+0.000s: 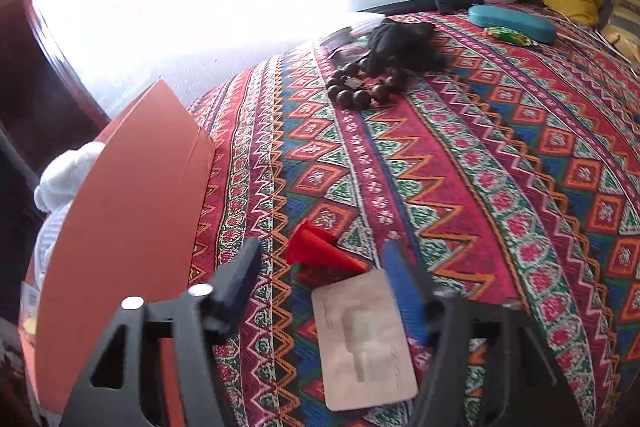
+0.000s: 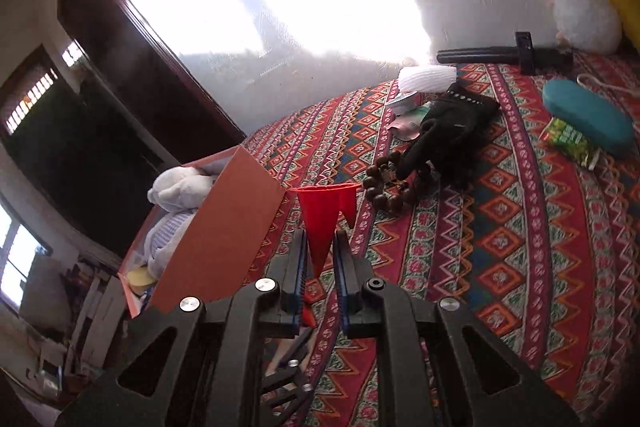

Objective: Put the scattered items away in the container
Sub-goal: 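Grasp the second red cone with the left gripper while the right holds its cone, then carry both red cones into the pink box and open both grippers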

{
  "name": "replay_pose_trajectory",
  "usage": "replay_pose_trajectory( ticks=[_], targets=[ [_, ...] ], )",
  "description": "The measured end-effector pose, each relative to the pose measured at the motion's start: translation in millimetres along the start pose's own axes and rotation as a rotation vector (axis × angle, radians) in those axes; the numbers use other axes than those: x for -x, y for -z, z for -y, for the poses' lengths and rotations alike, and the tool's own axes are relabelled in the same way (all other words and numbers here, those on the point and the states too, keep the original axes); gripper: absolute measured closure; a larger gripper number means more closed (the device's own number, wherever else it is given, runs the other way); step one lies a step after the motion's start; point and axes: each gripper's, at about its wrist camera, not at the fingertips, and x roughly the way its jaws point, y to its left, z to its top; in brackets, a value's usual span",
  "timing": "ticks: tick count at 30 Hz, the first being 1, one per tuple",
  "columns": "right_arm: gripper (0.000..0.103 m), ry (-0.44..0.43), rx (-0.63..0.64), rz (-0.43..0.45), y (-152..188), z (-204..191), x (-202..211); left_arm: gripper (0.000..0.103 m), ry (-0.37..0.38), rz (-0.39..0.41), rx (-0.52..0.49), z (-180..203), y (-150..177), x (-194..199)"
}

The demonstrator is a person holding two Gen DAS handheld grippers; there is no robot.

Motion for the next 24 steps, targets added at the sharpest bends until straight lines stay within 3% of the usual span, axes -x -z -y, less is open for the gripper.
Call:
replay_pose_trajectory(
  ticks=[1, 4, 8, 10, 12, 14, 15, 16, 21, 24],
  targets=[
    [0.091, -0.017, -0.018, -0.015, 4.4, 0.3, -5.6, 0.024, -0.007, -0.009, 0.014, -4.4, -0.2, -7.3],
    [0.091, -0.022, 0.029, -0.064, 8.8, -6.2, -24.5, 0.024, 0.073, -0.023, 0.013, -2.9, -0.9, -21.1],
    [0.091, -0.056, -0.007, -0.091, 18.6, 1.7, -36.2, 0.022, 0.097, -0.034, 0.009, 7.4, 0.7, -26.7],
    [0.091, -0.041, -0.007, -0.105, 22.8, 5.6, -39.7, 0.012, 0.131, -0.066, 0.073, -1.3, 1.0, -35.1],
    [0.091, -0.041, -0.024, -0.106, 24.4, 11.4, -40.4, 0.013, 0.228, -0.14, 0.172, -16.2, 1.5, -48.7],
    [0.091, -0.037, -0.032, -0.095, 23.3, 14.1, -38.8, 0.022, 0.286, -0.173, 0.174, -21.7, -2.4, -51.7],
    [0.091, -0.034, -0.034, -0.088, 22.9, 14.5, -38.0, 0.052, 0.297, -0.168, 0.161, -20.8, -4.2, -47.3],
    [0.091, -0.034, -0.036, -0.082, 23.0, 14.4, -37.2, 0.057, 0.303, -0.163, 0.161, -20.2, -5.0, -41.8],
    [0.091, -0.027, -0.021, -0.074, 23.2, 7.5, -37.0, 0.057, 0.413, -0.157, 0.263, -38.1, -8.3, -25.7],
    [0.091, -0.014, 0.013, -0.061, 21.4, -2.1, -32.1, 0.057, 0.471, -0.078, 0.324, -63.0, -18.2, -3.9]
  ],
)
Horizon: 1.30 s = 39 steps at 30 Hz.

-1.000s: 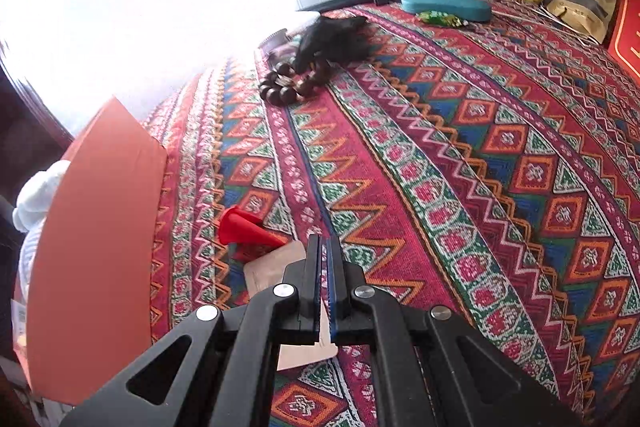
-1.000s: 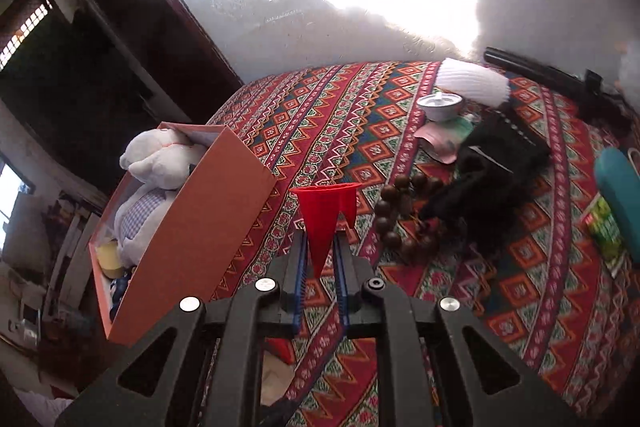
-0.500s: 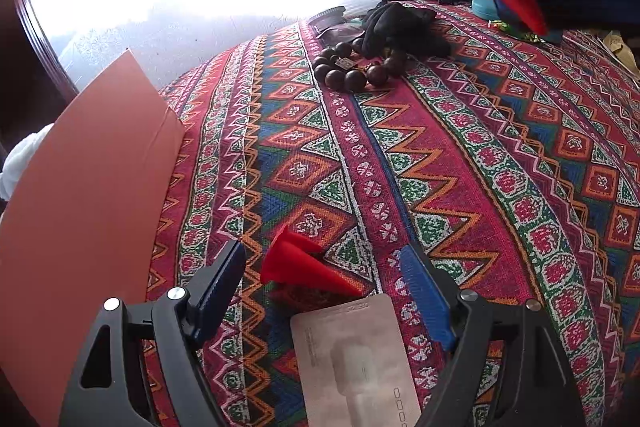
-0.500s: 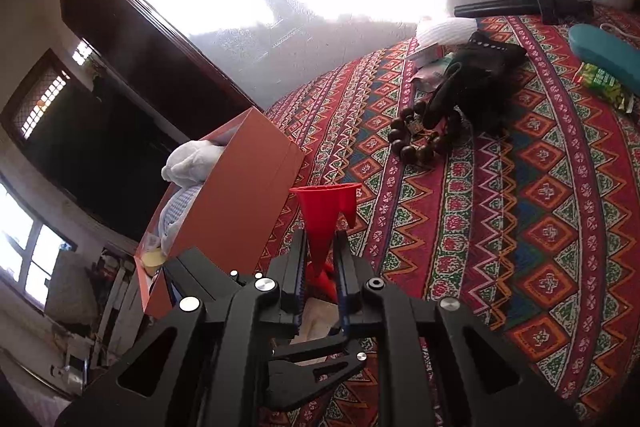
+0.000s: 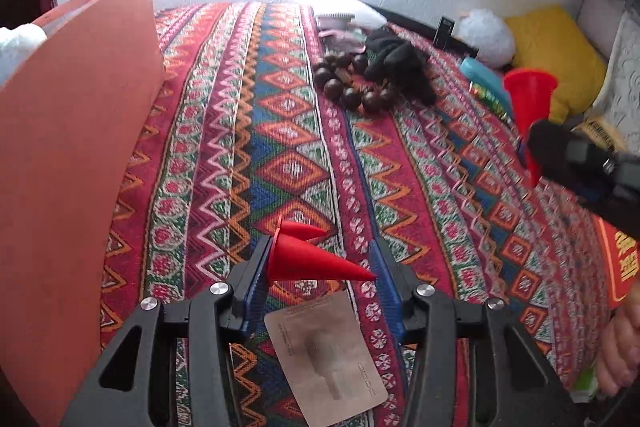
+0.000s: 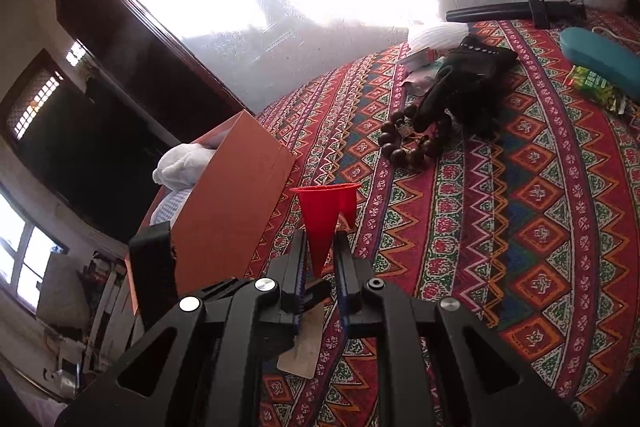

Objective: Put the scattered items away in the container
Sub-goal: 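Carry both red cones into the pink box and open both grippers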

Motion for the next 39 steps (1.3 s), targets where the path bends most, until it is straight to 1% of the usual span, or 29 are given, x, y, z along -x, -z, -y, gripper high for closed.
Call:
replay_pose_trajectory(
  ticks=[4, 7, 10, 13, 16, 18, 21, 22, 24, 26, 29, 30, 31, 32, 33, 34, 35, 36, 37, 39],
  targets=[
    [0.091, 0.007, 0.039, 0.029, -4.8, -16.4, 10.3, 0.057, 0.043, 0.101, 0.037, -7.0, -12.6, 47.7],
    [0.091, 0.0, 0.063, 0.045, -8.2, -32.3, 16.8, 0.057, 0.036, 0.168, 0.055, -15.5, -19.0, 82.5],
    [0.091, -0.012, 0.097, 0.064, -10.1, -54.7, 22.0, 0.057, -0.01, 0.238, 0.049, -24.4, -22.3, 116.6],
    [0.091, -0.039, 0.135, 0.08, -9.5, -83.7, 23.6, 0.057, -0.062, 0.301, 0.058, -41.8, -22.8, 148.0],
    [0.091, -0.076, 0.184, 0.085, -7.1, -118.9, 17.1, 0.057, -0.15, 0.364, 0.081, -72.4, -21.9, 176.2],
    [0.091, -0.103, 0.219, 0.071, -4.3, -147.0, 6.1, 0.057, -0.214, 0.392, 0.116, -102.4, -22.4, 191.6],
    [0.091, -0.136, 0.294, 0.045, 1.0, -195.0, -16.4, 0.057, -0.339, 0.409, 0.178, -156.8, -18.2, 210.9],
    [0.091, -0.128, 0.329, 0.037, 3.5, -211.1, -25.0, 0.057, -0.372, 0.402, 0.202, -176.2, -16.4, 214.2],
    [0.091, -0.082, 0.401, 0.031, 5.9, -240.6, -42.9, 0.057, -0.406, 0.382, 0.25, -211.5, -13.7, 215.8],
    [0.091, -0.035, 0.451, 0.019, 3.4, -261.9, -62.5, 0.057, -0.416, 0.362, 0.287, -239.3, -8.4, 216.0],
    [0.091, 0.084, 0.504, 0.004, -9.8, -278.1, -92.8, 0.057, -0.447, 0.295, 0.298, -262.6, -6.0, 206.0],
    [0.09, 0.117, 0.52, -0.002, -13.9, -280.7, -102.2, 0.055, -0.462, 0.282, 0.296, -265.2, -5.5, 202.2],
    [0.09, 0.147, 0.534, -0.016, -17.4, -281.7, -110.6, 0.047, -0.477, 0.273, 0.294, -267.2, -5.0, 199.3],
    [0.084, 0.174, 0.54, -0.027, -20.2, -281.9, -117.2, 0.04, -0.487, 0.268, 0.295, -268.2, -4.9, 197.7],
    [0.078, 0.189, 0.532, -0.02, -22.4, -281.5, -120.3, 0.029, -0.488, 0.271, 0.296, -265.2, -5.1, 197.4],
    [0.051, 0.194, 0.516, -0.001, -24.1, -279.7, -119.1, 0.021, -0.481, 0.284, 0.301, -262.6, -5.1, 199.4],
    [0.015, 0.201, 0.495, 0.03, -24.5, -278.1, -114.0, 0.02, -0.47, 0.301, 0.308, -260.6, -5.9, 203.8],
    [0.007, 0.208, 0.474, 0.074, -24.7, -276.0, -106.5, 0.02, -0.461, 0.316, 0.315, -258.1, -7.4, 208.9],
    [0.004, 0.208, 0.46, 0.112, -25.3, -273.9, -98.9, 0.02, -0.458, 0.329, 0.32, -256.2, -8.4, 213.6],
    [0.004, 0.189, 0.449, 0.126, -25.9, -267.6, -87.0, 0.02, -0.463, 0.351, 0.32, -251.8, -9.2, 222.3]
  ],
)
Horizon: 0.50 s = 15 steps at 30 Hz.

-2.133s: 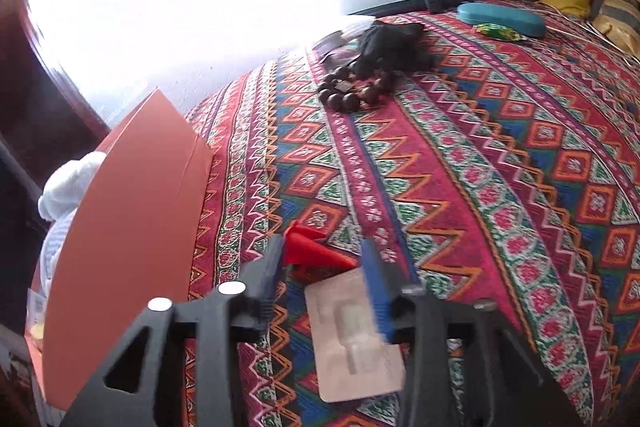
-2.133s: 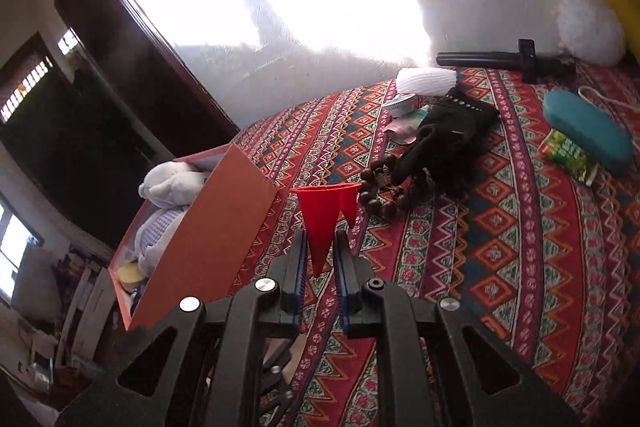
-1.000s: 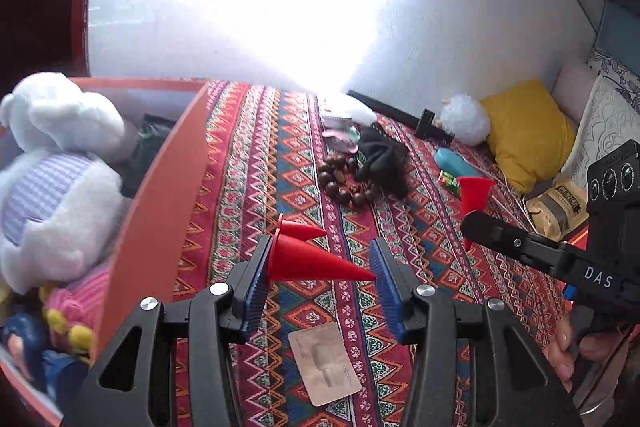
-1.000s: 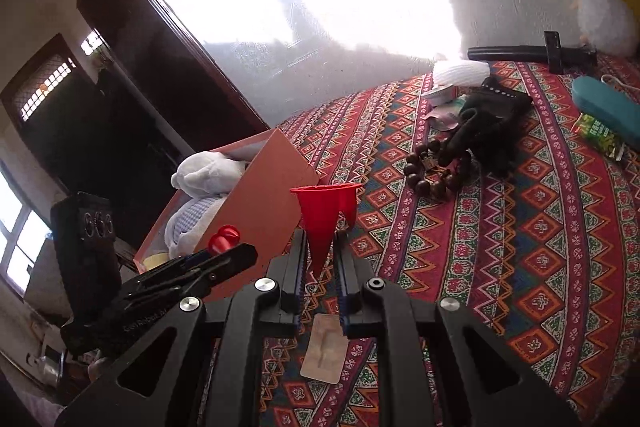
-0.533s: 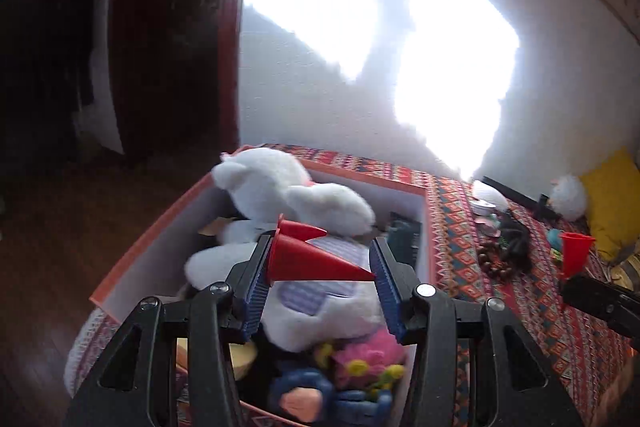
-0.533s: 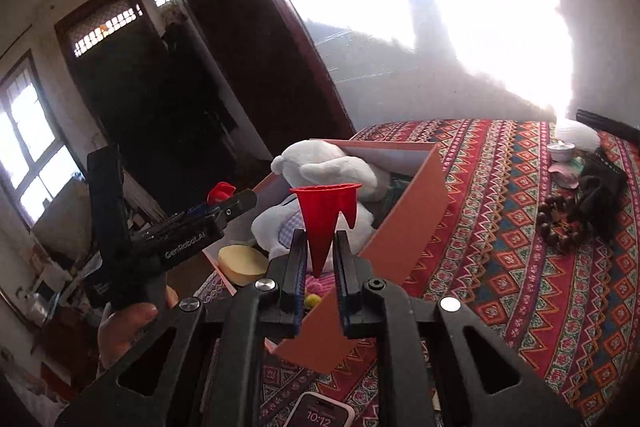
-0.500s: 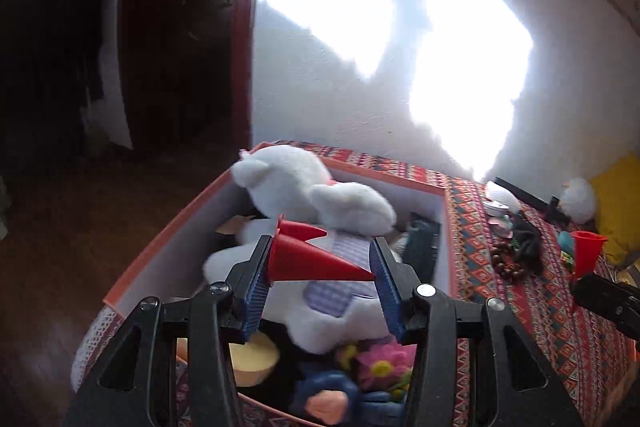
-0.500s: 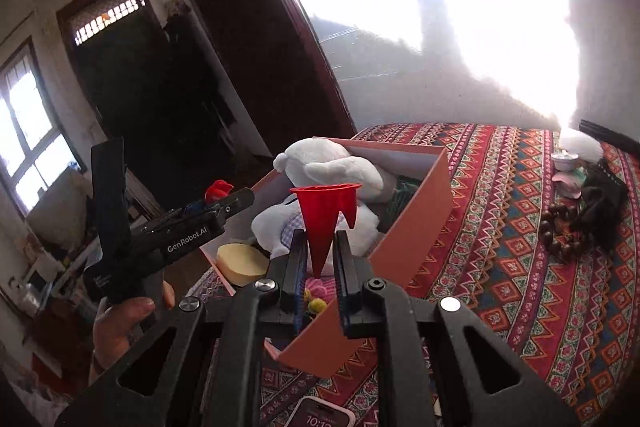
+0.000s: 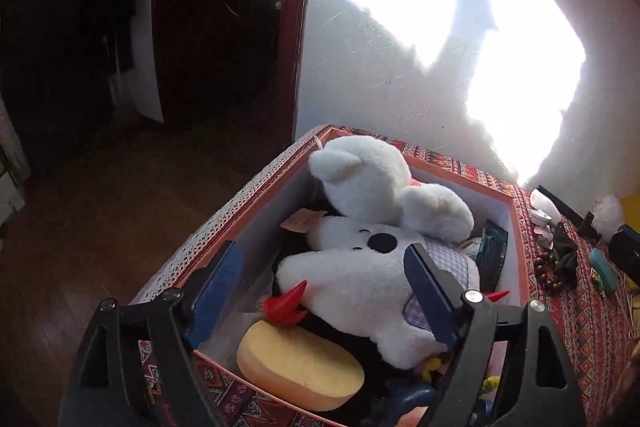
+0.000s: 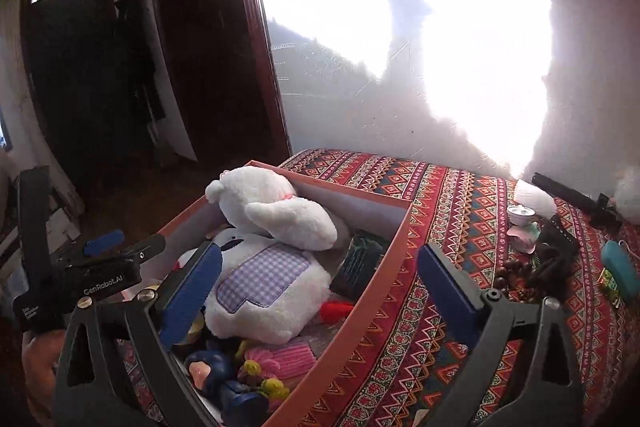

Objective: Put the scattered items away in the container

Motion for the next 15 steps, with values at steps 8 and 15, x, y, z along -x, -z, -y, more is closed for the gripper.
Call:
replay_pose_trajectory(
  ticks=[8, 15],
  targets=[
    [0.004, 0.07, -0.185, 0.122, 26.1, 77.4, 80.9, 0.02, 0.069, 0.005, -0.08, 53.8, 3.2, 13.2],
    [0.002, 0.212, -0.492, 0.151, 94.3, 208.8, 141.7, 0.02, 0.165, -0.017, -0.248, 156.3, 29.6, 20.1]
  ],
)
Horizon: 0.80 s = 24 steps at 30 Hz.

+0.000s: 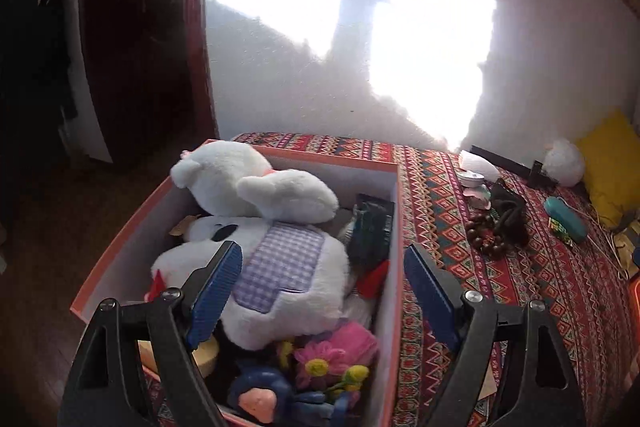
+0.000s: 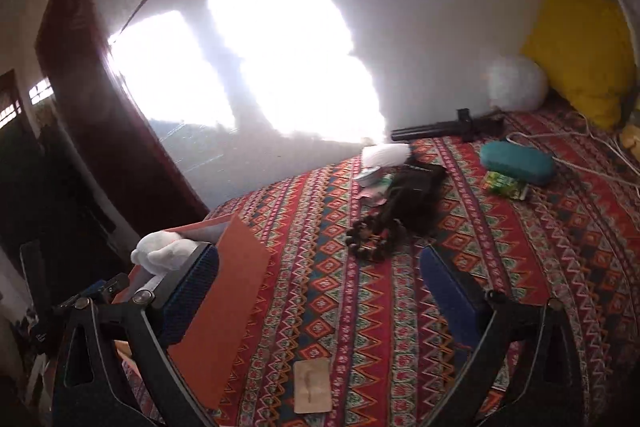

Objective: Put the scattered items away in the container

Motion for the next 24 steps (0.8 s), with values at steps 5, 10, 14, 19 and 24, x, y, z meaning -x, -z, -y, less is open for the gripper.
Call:
replay_pose_trajectory(
  ticks=[5, 10, 14, 19, 24],
  targets=[
    [0.002, 0.12, -0.101, -0.023, -0.2, 85.7, -6.5, 0.02, 0.053, -0.06, -0.175, 103.3, 21.3, -21.0],
    [0.002, 0.139, -0.191, -0.077, 3.9, 131.7, -23.2, 0.02, -0.013, -0.045, -0.404, 208.8, 60.4, -44.3],
    [0.002, 0.127, -0.241, -0.111, 1.2, 148.5, -33.2, 0.02, -0.081, -0.016, -0.52, 259.0, 84.7, -65.1],
    [0.002, 0.082, -0.279, -0.125, -7.3, 158.1, -36.7, 0.02, -0.094, -0.031, -0.528, 277.7, 88.0, -81.7],
    [0.002, 0.092, -0.269, -0.151, -7.6, 158.1, -39.9, 0.02, -0.083, -0.047, -0.538, 287.0, 94.4, -79.2]
  ],
)
